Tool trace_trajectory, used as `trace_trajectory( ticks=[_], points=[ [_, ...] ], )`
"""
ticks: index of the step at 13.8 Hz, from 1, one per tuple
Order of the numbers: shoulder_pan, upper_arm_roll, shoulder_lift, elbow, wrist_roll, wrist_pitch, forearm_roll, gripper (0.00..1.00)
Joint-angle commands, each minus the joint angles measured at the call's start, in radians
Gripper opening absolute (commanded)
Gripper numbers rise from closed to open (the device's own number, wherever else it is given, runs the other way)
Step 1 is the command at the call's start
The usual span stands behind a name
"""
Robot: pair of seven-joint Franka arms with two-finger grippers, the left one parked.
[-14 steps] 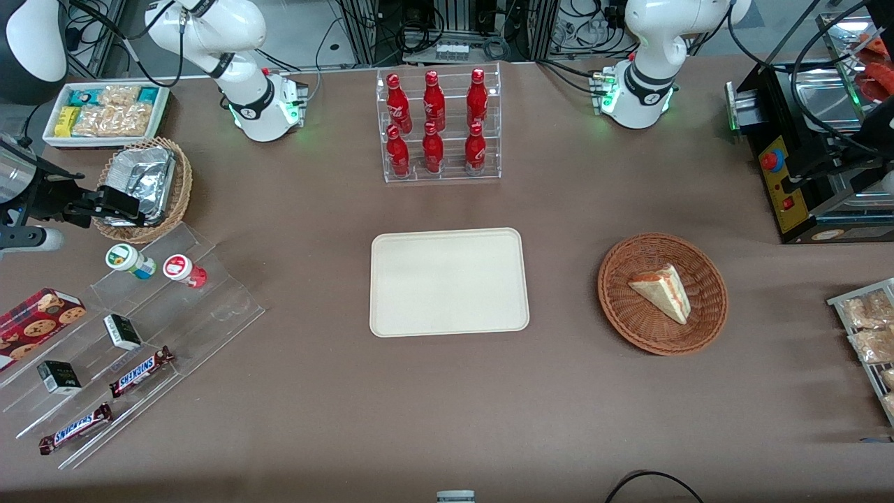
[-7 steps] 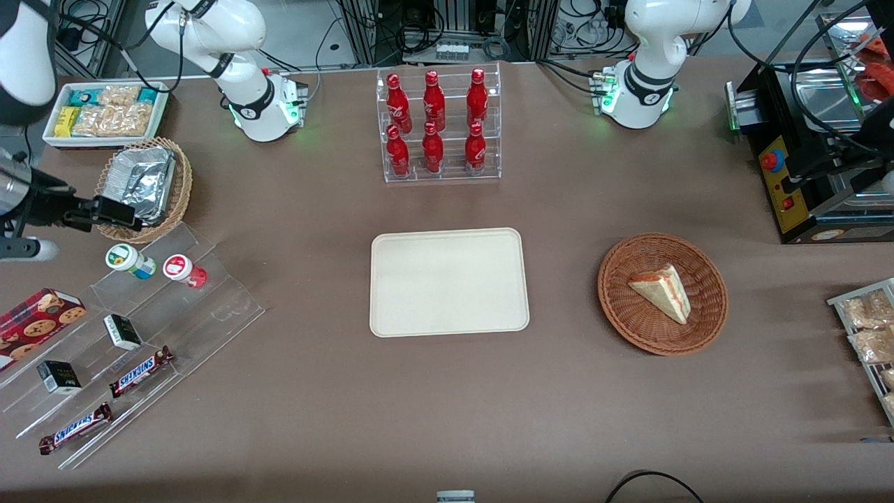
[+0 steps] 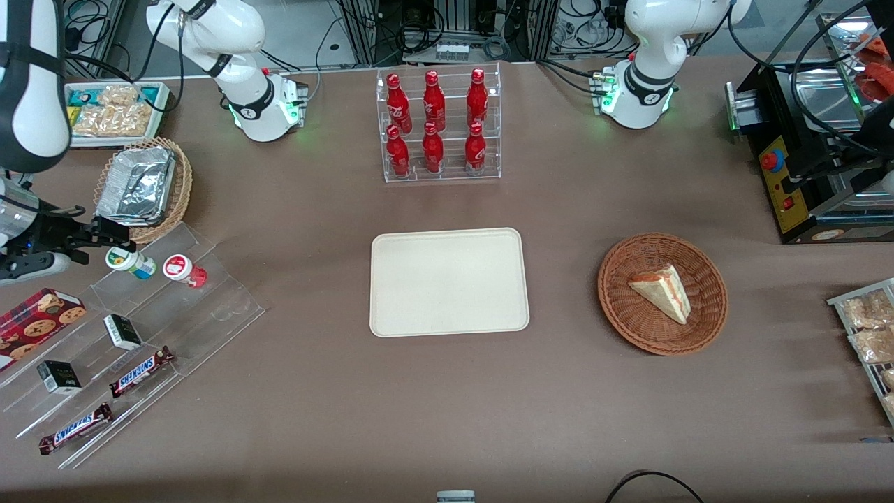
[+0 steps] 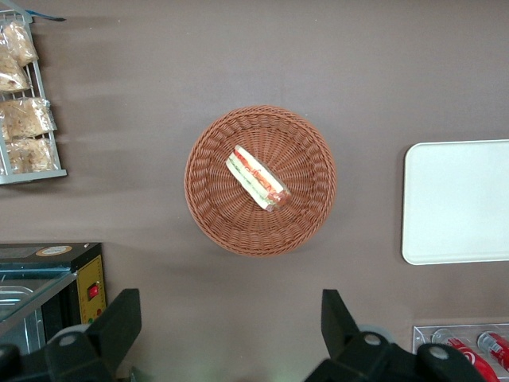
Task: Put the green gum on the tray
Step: 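Move the right gripper down over the green-lidded gum tub on the stand, then close the right gripper on the green-lidded gum tub and lift it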
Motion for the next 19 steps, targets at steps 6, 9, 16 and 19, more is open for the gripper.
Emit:
trace_trajectory(
  ticks=[6,9,16,19],
  points=[
    [-0.083,0.005,-0.064,-0.233,-0.272,0.230,-0.002,1.00],
    [-0.103,0.005,-0.058,-0.254,-0.324,0.282,-0.001,1.00],
    [-0.100,0.005,-0.027,-0.264,-0.324,0.350,-0.001,0.99],
    [-0.097,0.005,-0.015,-0.262,-0.323,0.361,0.001,0.90]
  ],
)
